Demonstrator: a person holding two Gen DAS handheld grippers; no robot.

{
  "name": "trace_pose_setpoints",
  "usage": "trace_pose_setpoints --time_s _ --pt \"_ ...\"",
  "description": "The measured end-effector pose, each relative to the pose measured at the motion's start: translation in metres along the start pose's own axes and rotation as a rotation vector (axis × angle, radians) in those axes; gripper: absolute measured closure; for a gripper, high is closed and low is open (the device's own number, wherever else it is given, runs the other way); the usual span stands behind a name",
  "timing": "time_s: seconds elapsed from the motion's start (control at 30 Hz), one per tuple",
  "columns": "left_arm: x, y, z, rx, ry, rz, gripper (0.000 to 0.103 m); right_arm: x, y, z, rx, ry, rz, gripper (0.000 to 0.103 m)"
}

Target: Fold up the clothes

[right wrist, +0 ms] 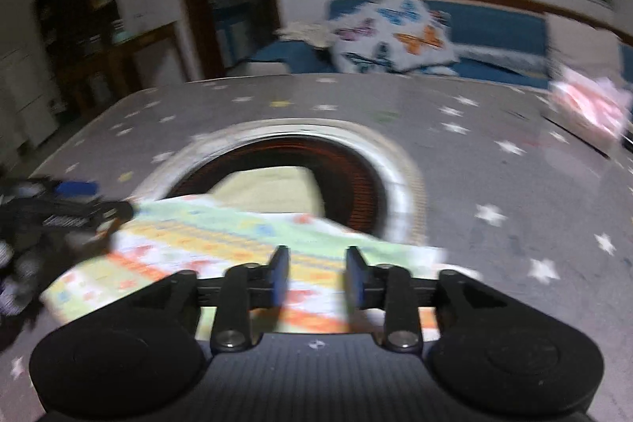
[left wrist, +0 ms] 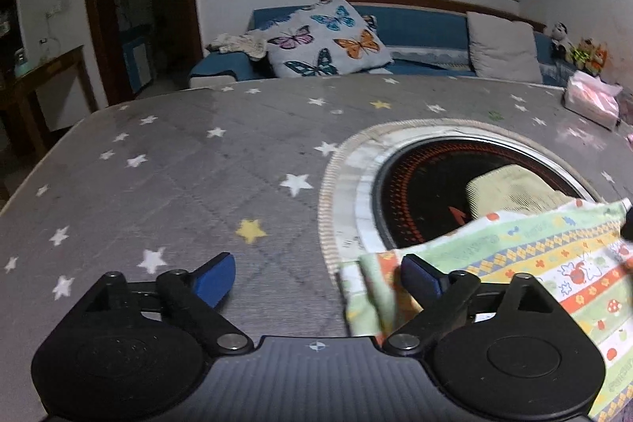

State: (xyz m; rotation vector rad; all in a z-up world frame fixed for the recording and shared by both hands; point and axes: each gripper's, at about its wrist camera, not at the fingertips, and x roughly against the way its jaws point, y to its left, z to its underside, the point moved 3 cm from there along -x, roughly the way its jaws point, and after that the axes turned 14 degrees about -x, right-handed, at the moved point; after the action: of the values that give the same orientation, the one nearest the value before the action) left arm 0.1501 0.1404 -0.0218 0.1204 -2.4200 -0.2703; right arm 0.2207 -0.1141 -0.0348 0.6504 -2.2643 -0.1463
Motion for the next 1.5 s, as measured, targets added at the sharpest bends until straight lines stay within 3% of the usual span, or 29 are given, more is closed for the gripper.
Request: trace_pose_setpoints --time_s 0.07,0.3,0.43,0.6,0.8,0.93,1.17,1.43,1.5 --pt "0.006 0.007 0.001 0.016 -0.005 -0.013 0.0 0.0 0.026 0.008 0.077 0.015 -0.045 0.069" --pt "0.028 0.033 0.006 0.101 -0.027 -0.032 0.0 -0.011 0.111 0.04 0.352 0.04 -0.148 0.067" --pt "0.035 0.041 0.012 0.137 -0.029 -0.029 0.0 -0.026 0.142 0.059 0.434 0.058 -0.174 0.067" --pt "0.038 0.049 0.018 0.18 -0.02 -0.008 0.0 -0.022 0.163 0.074 0.551 -0.003 -0.149 0.067" --pt "0.041 0.054 0.021 0.266 -0.018 0.069 0.0 -0.014 0.177 0.08 0.562 0.056 -0.232 0.066" --pt "0.044 0.051 0.025 0.312 -0.006 0.138 0.0 -0.023 0.186 0.097 0.636 0.069 -0.224 0.061" --pt "0.047 0.044 0.034 0.435 0.035 0.249 0.001 -0.022 0.178 0.083 0.529 0.067 -0.219 0.087" --pt "0.049 0.033 0.04 0.616 0.079 0.4 0.001 0.007 0.163 0.053 0.365 0.039 -0.288 0.09" --pt "0.048 0.027 0.039 0.649 0.091 0.442 0.006 0.014 0.159 0.049 0.349 0.029 -0.301 0.091"
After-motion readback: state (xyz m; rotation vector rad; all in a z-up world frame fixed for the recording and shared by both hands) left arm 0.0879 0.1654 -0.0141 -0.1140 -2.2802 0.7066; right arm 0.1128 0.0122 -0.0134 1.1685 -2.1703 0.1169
